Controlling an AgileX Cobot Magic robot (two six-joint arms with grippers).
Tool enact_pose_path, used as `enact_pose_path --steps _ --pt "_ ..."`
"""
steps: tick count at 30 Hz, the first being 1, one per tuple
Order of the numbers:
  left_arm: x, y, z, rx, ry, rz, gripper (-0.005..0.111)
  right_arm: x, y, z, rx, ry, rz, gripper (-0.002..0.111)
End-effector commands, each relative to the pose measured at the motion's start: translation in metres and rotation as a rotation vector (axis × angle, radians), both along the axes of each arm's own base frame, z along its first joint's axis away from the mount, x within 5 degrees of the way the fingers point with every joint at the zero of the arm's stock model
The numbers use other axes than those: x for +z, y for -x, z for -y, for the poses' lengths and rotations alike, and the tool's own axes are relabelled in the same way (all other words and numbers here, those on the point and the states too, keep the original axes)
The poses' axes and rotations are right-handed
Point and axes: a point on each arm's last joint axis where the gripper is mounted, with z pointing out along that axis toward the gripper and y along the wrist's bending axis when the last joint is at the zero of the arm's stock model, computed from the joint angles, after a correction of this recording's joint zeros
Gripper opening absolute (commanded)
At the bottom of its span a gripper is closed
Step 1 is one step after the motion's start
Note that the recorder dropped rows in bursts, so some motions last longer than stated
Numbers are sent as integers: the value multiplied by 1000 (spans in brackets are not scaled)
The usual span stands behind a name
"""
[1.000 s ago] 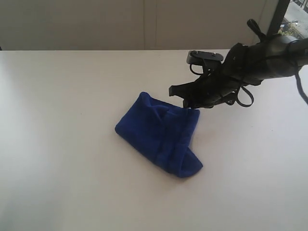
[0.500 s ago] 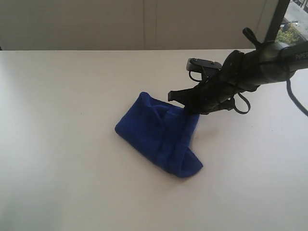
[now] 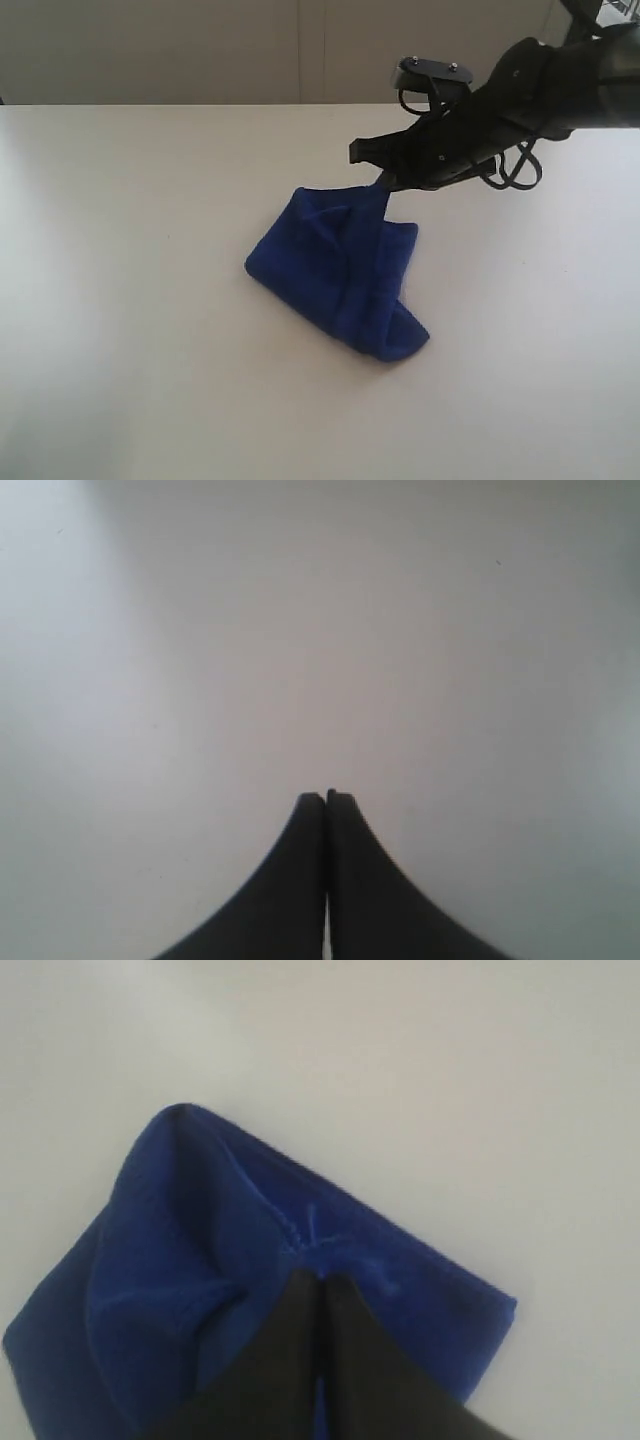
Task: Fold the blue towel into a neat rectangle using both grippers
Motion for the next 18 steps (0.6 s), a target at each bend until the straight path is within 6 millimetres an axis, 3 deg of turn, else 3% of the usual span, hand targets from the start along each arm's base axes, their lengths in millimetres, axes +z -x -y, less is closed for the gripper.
enact_pose_path --steps 1,7,12,18 --pt "-3 0 0 -7 0 -10 0 -7 10 0 61 26 -66 0" --pt "-3 0 0 -7 0 -10 0 -39 20 -2 92 46 -149 0" --pt "-3 0 0 -7 0 -10 0 -35 26 -20 144 14 -138 0" --pt "-3 0 0 -7 0 -10 0 -19 52 -58 361 -49 -116 0"
